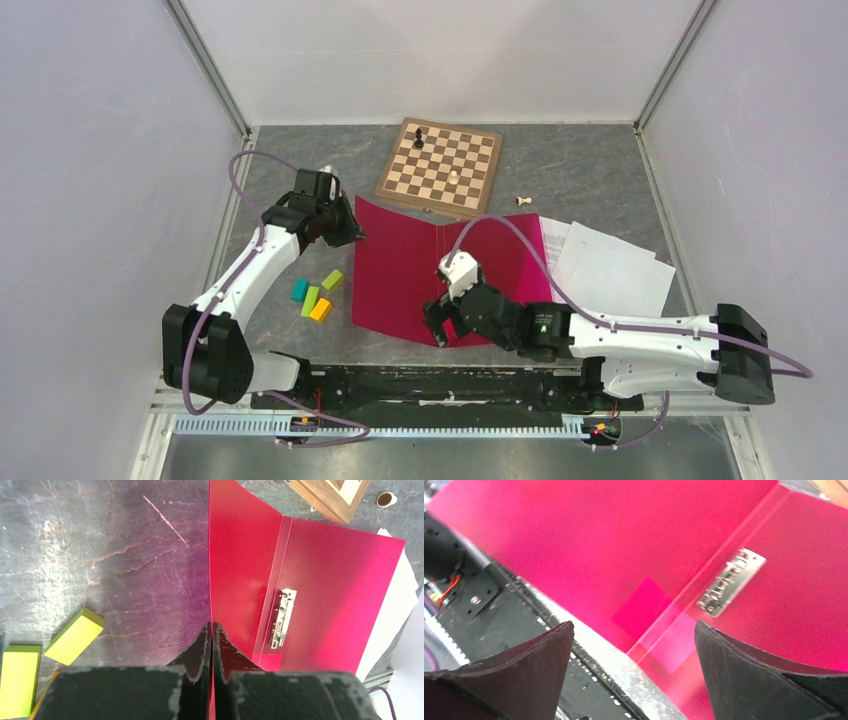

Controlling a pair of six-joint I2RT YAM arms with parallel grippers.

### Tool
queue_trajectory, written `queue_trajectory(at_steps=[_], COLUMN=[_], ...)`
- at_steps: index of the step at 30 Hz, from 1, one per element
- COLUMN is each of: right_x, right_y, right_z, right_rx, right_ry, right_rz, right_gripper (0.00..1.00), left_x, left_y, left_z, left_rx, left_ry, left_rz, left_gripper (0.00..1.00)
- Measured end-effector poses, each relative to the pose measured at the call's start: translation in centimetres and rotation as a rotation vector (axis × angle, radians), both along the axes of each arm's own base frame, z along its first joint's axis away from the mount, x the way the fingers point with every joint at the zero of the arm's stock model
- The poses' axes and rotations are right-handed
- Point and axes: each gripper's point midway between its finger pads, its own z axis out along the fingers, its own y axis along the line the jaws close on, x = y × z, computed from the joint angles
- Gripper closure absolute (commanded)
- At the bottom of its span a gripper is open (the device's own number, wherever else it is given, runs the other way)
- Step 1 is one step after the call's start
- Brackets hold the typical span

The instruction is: Put the files into the folder

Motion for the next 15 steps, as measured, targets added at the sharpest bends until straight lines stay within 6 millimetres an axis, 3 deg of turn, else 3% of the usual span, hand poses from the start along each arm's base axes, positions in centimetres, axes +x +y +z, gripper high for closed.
queue_trajectory(at_steps=[3, 7, 10, 15], right_x=[2.8, 5.8, 7.4, 8.7], right_y=[-2.0, -4.4, -5.4, -5.9], right_z=[-0.6, -2.2, -3.8, -7.3], right_rx=[0.011, -0.017, -0.063, -0.167], right_ry=[0.029, 0.055, 0.072, 0.111], right_rz=[-0.098, -0.218, -0.279, -0.318], right_gripper=[0.07, 0.06, 0.06, 0.05], left_x=[0.6, 1.4, 1.9, 2.0], left_y=[0.2, 0.8, 1.5, 2.4], left_z=[0.4, 0.9, 1.0, 1.4], left_rx=[0.022, 0.062, 0.105, 0.161], left_ry=[-0.008, -0.017, -0.016, 0.008], left_rz=[0.000, 0.004, 0.005, 0.018], left_gripper=[0.87, 0.51, 0.42, 0.38])
